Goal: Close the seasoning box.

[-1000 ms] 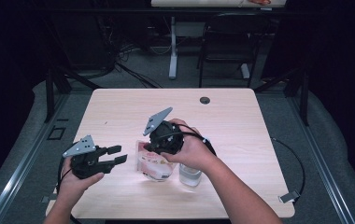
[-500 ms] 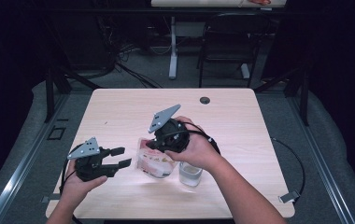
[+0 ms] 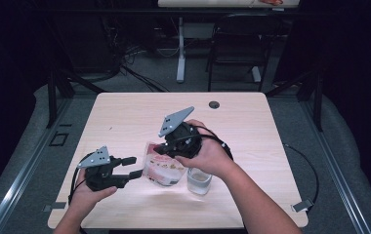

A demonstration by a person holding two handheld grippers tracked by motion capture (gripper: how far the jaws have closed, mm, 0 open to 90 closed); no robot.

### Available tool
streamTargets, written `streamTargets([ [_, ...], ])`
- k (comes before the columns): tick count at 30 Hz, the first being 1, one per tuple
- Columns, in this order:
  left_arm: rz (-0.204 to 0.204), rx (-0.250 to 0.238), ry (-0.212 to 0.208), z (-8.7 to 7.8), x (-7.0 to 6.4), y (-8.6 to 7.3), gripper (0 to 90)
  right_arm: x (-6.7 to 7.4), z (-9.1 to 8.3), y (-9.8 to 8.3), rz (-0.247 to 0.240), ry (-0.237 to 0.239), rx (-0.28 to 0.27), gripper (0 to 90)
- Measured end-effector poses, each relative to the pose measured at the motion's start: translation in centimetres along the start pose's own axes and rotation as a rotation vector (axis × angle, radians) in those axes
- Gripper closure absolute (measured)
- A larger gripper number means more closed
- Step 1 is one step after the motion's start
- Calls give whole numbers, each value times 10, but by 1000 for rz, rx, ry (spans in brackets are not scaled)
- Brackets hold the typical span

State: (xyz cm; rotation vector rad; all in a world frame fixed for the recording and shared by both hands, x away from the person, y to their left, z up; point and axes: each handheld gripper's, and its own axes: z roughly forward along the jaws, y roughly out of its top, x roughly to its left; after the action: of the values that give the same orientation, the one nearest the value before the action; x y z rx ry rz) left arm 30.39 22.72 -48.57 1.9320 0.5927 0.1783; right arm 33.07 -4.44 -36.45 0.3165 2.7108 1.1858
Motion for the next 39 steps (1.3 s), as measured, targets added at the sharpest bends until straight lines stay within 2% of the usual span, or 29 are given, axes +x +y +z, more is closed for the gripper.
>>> streamTargets([
  [6, -1, 2, -17, 7, 1, -4, 441, 0, -3, 0, 4, -6, -11, 900],
  [14, 7, 11, -77, 21, 0, -9, 426, 2, -6, 2, -6, -1, -8, 900],
  [17, 23, 26, -84, 26, -1, -10, 421, 3, -7, 3, -14, 2, -13, 900],
  [23, 17, 34, -103, 34, -3, -13, 417, 5, -8, 6, -25, 7, -13, 900],
  [29, 37, 49, -118, 39, -5, -14, 417, 7, -8, 8, -28, 8, -17, 900],
  [39, 48, 72, -142, 48, -7, -18, 392, 8, -6, 11, -39, 14, -20, 900],
])
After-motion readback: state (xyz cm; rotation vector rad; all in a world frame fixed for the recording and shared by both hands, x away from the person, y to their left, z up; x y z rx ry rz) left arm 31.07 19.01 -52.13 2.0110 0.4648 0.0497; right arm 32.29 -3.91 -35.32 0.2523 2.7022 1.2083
